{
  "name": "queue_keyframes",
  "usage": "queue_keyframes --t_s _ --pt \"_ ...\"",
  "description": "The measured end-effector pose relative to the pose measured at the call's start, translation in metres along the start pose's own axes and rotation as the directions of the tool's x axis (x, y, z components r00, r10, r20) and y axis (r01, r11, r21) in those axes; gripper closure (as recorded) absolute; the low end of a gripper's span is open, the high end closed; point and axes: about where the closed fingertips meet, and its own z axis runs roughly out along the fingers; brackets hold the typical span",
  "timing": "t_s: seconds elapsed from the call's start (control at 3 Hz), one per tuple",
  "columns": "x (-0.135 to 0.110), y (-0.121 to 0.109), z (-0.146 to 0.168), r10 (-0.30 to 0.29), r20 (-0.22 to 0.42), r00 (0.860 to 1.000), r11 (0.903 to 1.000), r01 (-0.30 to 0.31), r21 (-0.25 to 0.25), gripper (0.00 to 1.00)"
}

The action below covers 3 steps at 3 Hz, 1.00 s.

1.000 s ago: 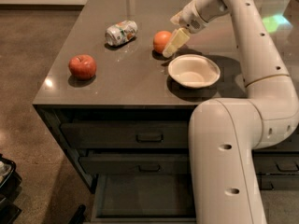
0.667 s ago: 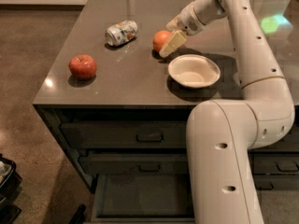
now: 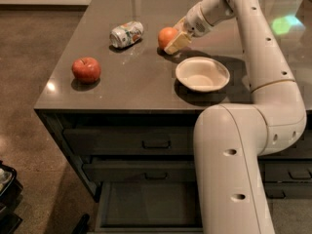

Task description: Place orange into bottom drawer

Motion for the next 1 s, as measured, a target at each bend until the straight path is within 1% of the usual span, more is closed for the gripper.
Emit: queue_keyframes --t_s 0.33,0.67,1.0 --pt "0.0 0.0 0.0 0.0 0.0 1.0 1.0 0.0 0.0 0.89" --pt "0.0 0.0 0.0 0.0 0.0 1.0 1.0 0.0 0.0 1.0" --pt "-0.0023 0.0002 0.0023 -0.002 -0.011 1.0 1.0 0.002 -0.001 1.0"
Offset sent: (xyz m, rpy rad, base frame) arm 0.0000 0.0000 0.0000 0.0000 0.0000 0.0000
